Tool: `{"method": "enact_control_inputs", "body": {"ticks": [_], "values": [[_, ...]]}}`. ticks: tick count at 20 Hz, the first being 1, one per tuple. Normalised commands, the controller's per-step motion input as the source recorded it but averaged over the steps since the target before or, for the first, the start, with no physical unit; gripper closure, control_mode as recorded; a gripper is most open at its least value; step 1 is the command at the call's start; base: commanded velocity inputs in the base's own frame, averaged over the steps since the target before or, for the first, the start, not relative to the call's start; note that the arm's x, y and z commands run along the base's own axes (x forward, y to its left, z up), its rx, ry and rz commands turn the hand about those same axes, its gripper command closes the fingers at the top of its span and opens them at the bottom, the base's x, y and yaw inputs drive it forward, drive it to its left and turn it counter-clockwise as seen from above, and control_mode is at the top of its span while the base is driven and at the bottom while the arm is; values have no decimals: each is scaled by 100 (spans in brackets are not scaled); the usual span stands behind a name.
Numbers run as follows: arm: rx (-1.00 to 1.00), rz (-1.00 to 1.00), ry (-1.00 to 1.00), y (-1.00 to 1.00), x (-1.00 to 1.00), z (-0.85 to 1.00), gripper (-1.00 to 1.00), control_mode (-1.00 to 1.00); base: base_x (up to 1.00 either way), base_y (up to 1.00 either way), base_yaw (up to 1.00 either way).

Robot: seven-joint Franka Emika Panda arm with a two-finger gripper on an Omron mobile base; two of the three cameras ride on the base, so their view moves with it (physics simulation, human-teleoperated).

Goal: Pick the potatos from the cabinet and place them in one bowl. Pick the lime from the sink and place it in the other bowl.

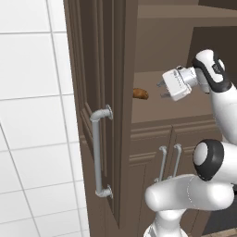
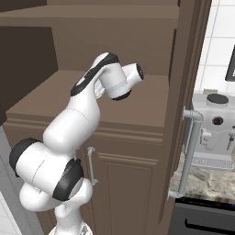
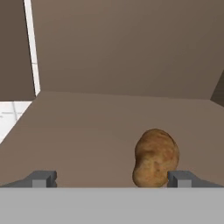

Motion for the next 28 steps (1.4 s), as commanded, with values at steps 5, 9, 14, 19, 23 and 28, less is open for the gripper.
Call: {"method": "enact_control_inputs", "body": {"ticks": [5, 9, 14, 19, 23, 28], "values": [[0, 0, -3, 4, 14, -13, -100, -100, 0, 0, 0], [0, 0, -1, 8, 14, -8, -100, -100, 0, 0, 0], [0, 0, 0, 6, 10, -2, -100, -100, 0, 0, 0], [0, 0, 0, 2, 15, -3, -100, -100, 0, 0, 0], [0, -3, -1, 0, 18, -10, -100, -100, 0, 0, 0], [0, -4, 0, 0, 15, -9, -100, -100, 0, 0, 0]]}}
